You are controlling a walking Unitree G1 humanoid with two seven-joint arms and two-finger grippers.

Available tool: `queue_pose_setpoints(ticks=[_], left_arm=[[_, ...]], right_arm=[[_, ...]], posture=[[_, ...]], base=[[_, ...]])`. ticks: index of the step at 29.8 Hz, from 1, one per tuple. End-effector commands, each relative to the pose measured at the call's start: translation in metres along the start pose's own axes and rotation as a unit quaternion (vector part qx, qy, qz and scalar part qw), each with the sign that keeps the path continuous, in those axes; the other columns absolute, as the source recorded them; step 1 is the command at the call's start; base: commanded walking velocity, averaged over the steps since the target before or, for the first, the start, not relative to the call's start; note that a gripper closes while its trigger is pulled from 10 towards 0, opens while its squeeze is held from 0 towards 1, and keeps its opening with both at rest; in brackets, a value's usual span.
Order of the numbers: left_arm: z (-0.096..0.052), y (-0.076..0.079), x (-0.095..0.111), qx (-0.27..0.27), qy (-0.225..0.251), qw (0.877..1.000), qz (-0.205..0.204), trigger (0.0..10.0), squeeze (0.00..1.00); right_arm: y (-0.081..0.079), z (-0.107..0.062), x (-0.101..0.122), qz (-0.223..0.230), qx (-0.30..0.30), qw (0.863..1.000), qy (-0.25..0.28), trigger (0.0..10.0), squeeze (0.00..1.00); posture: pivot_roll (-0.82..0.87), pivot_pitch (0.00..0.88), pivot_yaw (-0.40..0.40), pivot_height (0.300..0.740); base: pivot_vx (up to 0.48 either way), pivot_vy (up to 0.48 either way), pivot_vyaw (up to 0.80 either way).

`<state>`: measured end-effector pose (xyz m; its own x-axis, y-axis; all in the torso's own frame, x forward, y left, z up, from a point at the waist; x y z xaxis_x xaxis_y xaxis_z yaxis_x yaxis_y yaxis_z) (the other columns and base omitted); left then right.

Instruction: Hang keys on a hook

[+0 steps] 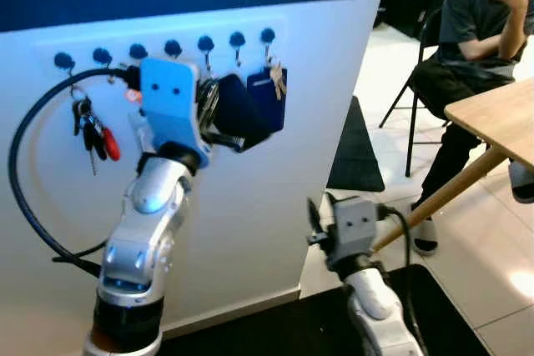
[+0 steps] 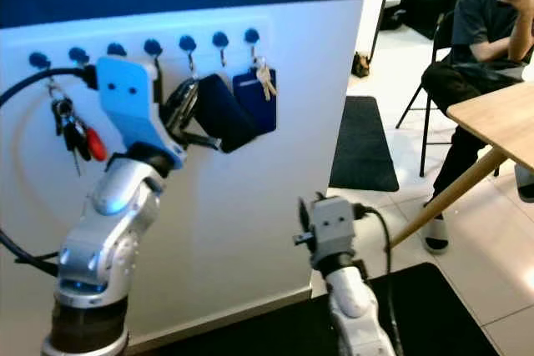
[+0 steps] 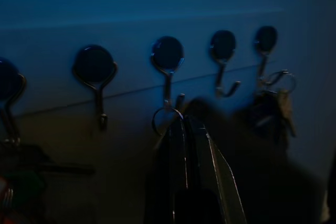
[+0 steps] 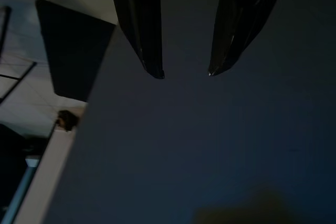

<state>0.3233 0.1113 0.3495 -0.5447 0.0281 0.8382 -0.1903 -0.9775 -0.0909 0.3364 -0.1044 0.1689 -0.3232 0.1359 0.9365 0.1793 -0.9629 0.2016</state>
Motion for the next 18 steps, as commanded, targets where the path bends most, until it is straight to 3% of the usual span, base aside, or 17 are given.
queue_pose_setpoints(ticks=[1, 18], left_arm=[[-0.004, 0.001, 0.008, -0.008, 0.015, 1.0, 0.01, 10.0, 0.0], [-0.028, -0.008, 0.017, 0.012, 0.023, 0.994, 0.109, 10.0, 0.0]], right_arm=[[0.005, -0.005, -0.007, -0.004, -0.006, 1.0, -0.011, 10.0, 0.0], [0.004, -0.007, -0.012, -0.006, -0.001, 1.0, -0.017, 10.0, 0.0]], posture=[[0.07, 0.203, 0.053, 0.74], [0.08, 0.21, 0.046, 0.74]], base=[[0.262, 0.0, 0.0], [0.015, 0.0, 0.0]])
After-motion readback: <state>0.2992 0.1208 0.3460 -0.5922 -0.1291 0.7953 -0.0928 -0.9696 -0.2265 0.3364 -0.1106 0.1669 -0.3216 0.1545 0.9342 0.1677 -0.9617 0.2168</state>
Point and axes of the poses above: a point about 5 cm out from each wrist's last joint towards the gripper, its own z axis pointing out of the wrist towards the gripper, its own x axis along the axis of the wrist's last joint, y = z × x, the point moved 4 cm from there along z, pointing out of the wrist towards the gripper, and after that the axes turned 1 degree about -z, right-handed, at the moved point
